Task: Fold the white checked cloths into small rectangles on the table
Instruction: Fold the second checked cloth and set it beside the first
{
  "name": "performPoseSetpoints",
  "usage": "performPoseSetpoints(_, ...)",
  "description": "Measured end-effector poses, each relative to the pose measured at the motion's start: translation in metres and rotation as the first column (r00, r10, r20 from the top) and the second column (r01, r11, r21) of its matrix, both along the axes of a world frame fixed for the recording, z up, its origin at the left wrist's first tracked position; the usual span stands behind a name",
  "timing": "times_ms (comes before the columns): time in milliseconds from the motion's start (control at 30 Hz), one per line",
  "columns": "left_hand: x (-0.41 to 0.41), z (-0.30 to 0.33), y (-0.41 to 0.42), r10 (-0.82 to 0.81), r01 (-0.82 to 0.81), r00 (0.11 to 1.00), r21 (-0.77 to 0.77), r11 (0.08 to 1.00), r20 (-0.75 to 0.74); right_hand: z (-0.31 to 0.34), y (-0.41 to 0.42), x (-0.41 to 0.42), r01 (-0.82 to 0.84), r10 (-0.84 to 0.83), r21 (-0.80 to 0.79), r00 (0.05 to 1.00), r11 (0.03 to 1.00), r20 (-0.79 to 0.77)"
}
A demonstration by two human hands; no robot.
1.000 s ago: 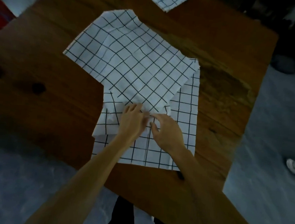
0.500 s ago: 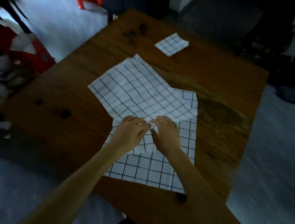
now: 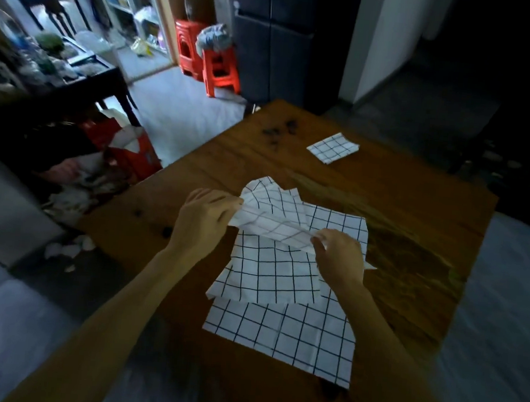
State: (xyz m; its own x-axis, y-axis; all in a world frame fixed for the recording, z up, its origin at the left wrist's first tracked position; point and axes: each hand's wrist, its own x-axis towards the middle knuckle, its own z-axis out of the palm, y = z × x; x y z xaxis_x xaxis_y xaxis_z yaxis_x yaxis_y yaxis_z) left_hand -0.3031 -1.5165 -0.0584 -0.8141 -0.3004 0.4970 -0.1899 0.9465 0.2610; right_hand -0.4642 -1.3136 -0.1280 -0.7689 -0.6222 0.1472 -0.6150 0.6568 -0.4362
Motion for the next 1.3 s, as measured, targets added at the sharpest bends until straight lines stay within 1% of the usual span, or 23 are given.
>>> performPoseSetpoints(100,0.014,0.012,-0.004,0.028,-0.027,0.998,0.035,0.999,-0.056,0.013,0.008,0.008,0.053,-0.053,0.007,0.997,0.999,-0.049)
performPoseSetpoints(200,0.034,0.019,-0.015,0.016,-0.013,0.995,0.029,1.0,-0.096,0.03,0.014,0.023,0.114,-0.112,0.004,0.987,0.994,-0.114)
performPoseSetpoints(333,0.065,0.028,-0.032,-0.013,0.02,0.988,0.045,0.999,-0.152,0.052,0.017,0.055,0.219,-0.235,-0.106,0.959,0.97,-0.162)
performPoseSetpoints(400,0.081,0.034,-0.038,-0.051,0.06,0.979,0.039,0.997,-0.196,0.06,0.016,0.074,0.248,-0.281,-0.185,0.942,0.951,-0.182)
performPoseSetpoints(533,0.105,0.047,-0.05,-0.093,0.124,0.955,0.097,0.988,-0.282,0.077,0.016,0.115,0.29,-0.367,-0.285,0.889,0.914,-0.273)
performPoseSetpoints(600,0.11,0.051,-0.052,-0.114,0.16,0.937,0.118,0.98,-0.33,0.089,0.017,0.131,0.293,-0.392,-0.327,0.872,0.898,-0.295)
performPoseSetpoints(733,0.105,0.066,-0.057,-0.176,0.245,0.893,0.12,0.962,-0.413,0.113,0.024,0.144,0.237,-0.407,-0.42,0.83,0.876,-0.382)
performPoseSetpoints(867,0.082,0.076,-0.065,-0.181,0.275,0.868,0.143,0.951,-0.463,0.128,0.025,0.131,0.246,-0.437,-0.442,0.801,0.863,-0.409)
performPoseSetpoints(967,0.052,0.073,-0.073,-0.179,0.282,0.871,0.165,0.945,-0.458,0.13,0.02,0.108,0.257,-0.453,-0.446,0.788,0.857,-0.418)
performPoseSetpoints(1100,-0.004,0.051,-0.083,-0.196,0.288,0.897,0.189,0.939,-0.396,0.113,0.012,0.06,0.283,-0.451,-0.414,0.799,0.865,-0.397)
performPoseSetpoints(1300,-0.104,-0.016,-0.096,-0.197,0.236,0.959,0.189,0.953,-0.202,0.037,0.004,-0.045,0.35,-0.439,-0.313,0.852,0.883,-0.286)
